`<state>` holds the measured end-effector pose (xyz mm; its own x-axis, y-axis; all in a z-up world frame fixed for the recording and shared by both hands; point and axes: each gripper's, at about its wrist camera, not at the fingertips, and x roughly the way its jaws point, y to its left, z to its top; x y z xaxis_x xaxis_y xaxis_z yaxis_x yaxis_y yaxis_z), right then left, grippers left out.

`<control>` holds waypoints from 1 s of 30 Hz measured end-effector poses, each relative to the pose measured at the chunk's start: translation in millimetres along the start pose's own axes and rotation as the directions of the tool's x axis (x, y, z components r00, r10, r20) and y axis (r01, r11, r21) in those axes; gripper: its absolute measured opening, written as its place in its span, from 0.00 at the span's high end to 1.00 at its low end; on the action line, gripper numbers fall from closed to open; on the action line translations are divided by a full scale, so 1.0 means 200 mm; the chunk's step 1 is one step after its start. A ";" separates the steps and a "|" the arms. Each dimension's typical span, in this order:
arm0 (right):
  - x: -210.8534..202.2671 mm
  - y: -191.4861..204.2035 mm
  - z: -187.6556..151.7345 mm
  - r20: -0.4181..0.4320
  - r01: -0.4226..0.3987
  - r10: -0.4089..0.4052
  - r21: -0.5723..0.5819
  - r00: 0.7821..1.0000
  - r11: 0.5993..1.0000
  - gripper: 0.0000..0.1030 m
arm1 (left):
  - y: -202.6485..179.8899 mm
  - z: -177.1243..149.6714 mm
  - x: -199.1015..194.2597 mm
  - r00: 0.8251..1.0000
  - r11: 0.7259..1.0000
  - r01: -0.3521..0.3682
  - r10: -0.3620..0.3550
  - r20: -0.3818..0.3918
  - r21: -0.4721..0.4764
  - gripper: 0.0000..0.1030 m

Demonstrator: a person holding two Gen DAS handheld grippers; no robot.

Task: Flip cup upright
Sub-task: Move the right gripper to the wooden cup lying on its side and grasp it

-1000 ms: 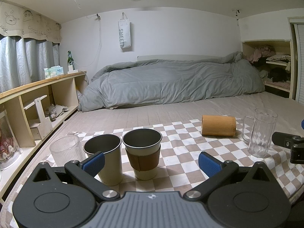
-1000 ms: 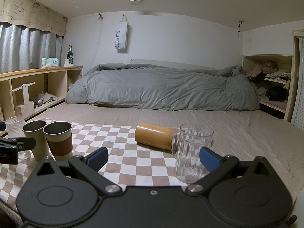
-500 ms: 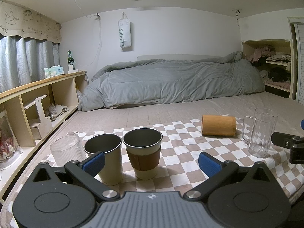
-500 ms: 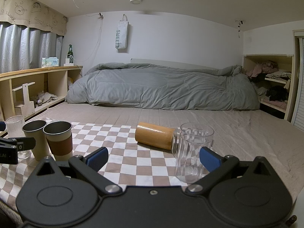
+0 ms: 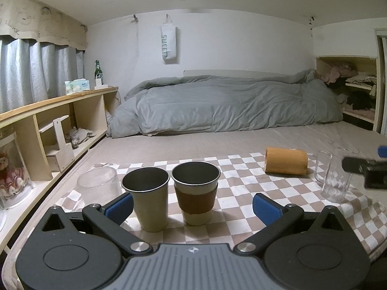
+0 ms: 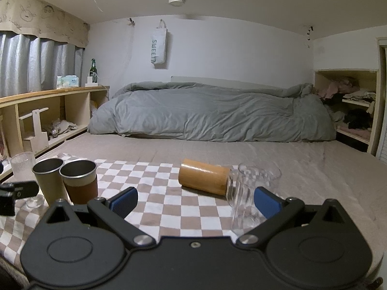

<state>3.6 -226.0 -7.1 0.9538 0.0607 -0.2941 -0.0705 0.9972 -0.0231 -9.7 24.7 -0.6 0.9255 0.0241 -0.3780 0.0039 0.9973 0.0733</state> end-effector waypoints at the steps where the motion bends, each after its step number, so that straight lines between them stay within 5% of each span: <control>1: 0.01 0.00 0.02 0.003 -0.003 0.003 -0.011 1.000 1.000 0.00 | 0.00 0.00 0.00 1.000 1.000 0.000 0.000 0.000 -0.001 0.00; 7: 0.17 0.04 0.15 0.005 -0.038 0.039 -0.128 0.999 0.991 0.00 | 0.02 0.01 -0.02 1.000 1.000 0.007 -0.007 0.007 -0.011 0.00; 13: 0.53 0.11 0.24 -0.091 -0.062 0.028 -0.402 0.995 0.914 0.00 | 0.06 0.00 -0.02 1.000 0.999 -0.009 0.008 -0.018 -0.036 0.00; 17: 0.80 0.16 0.24 -0.159 -0.079 -0.029 -0.630 0.987 0.772 0.00 | 0.09 -0.02 -0.01 0.999 0.997 0.001 -0.005 -0.053 -0.077 0.00; 22: 1.05 0.26 0.27 -0.249 -0.153 -0.065 -0.760 0.966 0.632 0.00 | 0.14 -0.05 0.00 0.991 0.987 0.049 -0.068 -0.115 -0.153 0.00; 27: 1.27 0.40 0.25 -0.385 -0.304 -0.084 -0.829 0.919 0.470 0.02 | 0.20 -0.09 0.02 0.976 0.973 0.074 -0.115 -0.185 -0.218 0.00; 30: 1.41 0.47 0.22 -0.468 -0.386 -0.139 -0.837 0.873 0.388 0.07 | 0.25 -0.11 0.03 0.968 0.968 0.061 -0.117 -0.223 -0.244 0.00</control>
<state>279.6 -113.5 -50.8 0.7060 -0.1055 -0.7003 -0.6403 0.3274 -0.6949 -12.1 76.2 -20.0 0.8108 -0.0779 -0.5801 -0.0322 0.9837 -0.1771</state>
